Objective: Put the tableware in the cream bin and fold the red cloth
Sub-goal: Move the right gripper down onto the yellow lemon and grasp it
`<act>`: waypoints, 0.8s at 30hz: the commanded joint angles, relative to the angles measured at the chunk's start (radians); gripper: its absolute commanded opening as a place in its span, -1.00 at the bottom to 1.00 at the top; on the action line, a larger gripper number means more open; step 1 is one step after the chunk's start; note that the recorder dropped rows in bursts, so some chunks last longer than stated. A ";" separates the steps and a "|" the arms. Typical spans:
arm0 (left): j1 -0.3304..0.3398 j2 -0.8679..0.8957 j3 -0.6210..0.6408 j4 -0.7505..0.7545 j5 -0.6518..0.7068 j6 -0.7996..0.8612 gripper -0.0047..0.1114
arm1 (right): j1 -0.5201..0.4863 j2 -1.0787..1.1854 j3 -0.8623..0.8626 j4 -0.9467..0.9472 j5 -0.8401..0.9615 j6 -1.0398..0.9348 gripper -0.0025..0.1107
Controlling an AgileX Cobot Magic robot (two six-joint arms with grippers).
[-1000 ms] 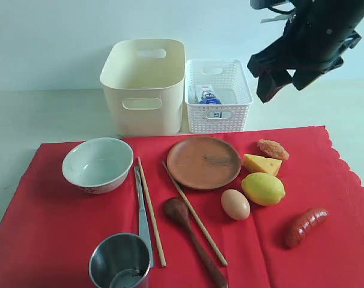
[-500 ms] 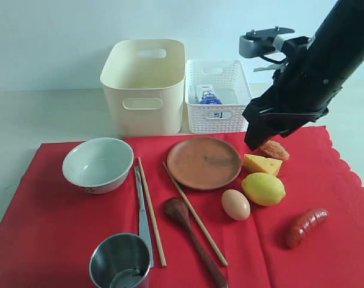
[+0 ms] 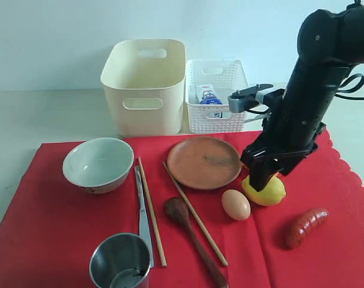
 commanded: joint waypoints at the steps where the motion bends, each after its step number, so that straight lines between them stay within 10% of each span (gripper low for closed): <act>1: 0.001 -0.007 0.002 -0.002 -0.008 -0.001 -0.92 | 0.001 0.032 0.004 -0.006 -0.034 -0.010 0.17; 24: 0.001 -0.007 0.002 -0.002 -0.008 -0.001 -0.92 | 0.001 0.096 0.004 -0.010 -0.105 -0.006 0.17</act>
